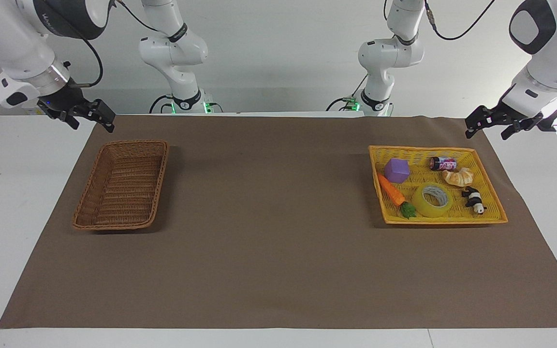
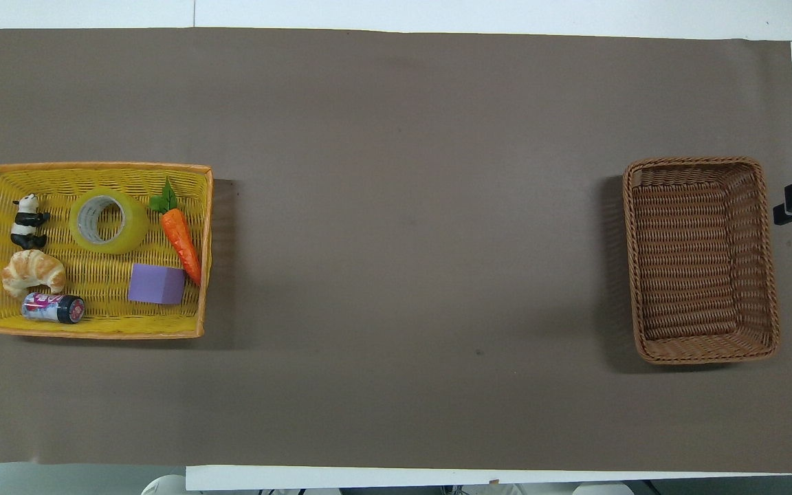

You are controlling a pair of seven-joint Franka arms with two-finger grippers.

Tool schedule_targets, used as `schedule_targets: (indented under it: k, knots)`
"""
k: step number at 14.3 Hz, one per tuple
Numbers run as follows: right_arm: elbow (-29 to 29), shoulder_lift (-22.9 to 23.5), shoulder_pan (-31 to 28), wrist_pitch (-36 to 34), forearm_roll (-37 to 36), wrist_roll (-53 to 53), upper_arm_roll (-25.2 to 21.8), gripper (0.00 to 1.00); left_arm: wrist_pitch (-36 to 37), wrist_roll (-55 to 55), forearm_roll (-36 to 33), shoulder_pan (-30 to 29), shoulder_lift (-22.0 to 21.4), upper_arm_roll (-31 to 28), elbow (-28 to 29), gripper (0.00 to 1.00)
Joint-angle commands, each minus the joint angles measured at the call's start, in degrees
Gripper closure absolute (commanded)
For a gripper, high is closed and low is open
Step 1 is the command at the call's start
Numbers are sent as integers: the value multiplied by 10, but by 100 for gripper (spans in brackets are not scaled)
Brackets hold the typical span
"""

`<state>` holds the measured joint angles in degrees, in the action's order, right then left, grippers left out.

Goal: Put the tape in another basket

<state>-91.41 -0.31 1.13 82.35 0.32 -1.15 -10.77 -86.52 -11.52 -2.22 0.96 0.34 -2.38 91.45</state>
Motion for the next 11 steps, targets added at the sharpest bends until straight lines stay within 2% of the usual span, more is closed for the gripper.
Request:
schedule_targets:
  k: [1,6,7,9,11]
  knots:
    - [-15,-14,-2,5,-5,-8,3,0,-9,5,-3,1,-3,0,7,0]
    - [-15,-14,-2,5,-5,-8,3,0,-11,41,-4,-4,-6,-1,14,0]
    - [-16,-14,-2,5,-5,-8,3,0,-32,45,-4,-5,-13,-1,28,0]
    - [-16,-14,-2,5,-6,-8,3,0,-110,47,-4,-8,-31,-1,104,0]
    - [-15,-14,-2,6,-5,-8,3,0,-159,61,-3,-8,-19,-1,143,0]
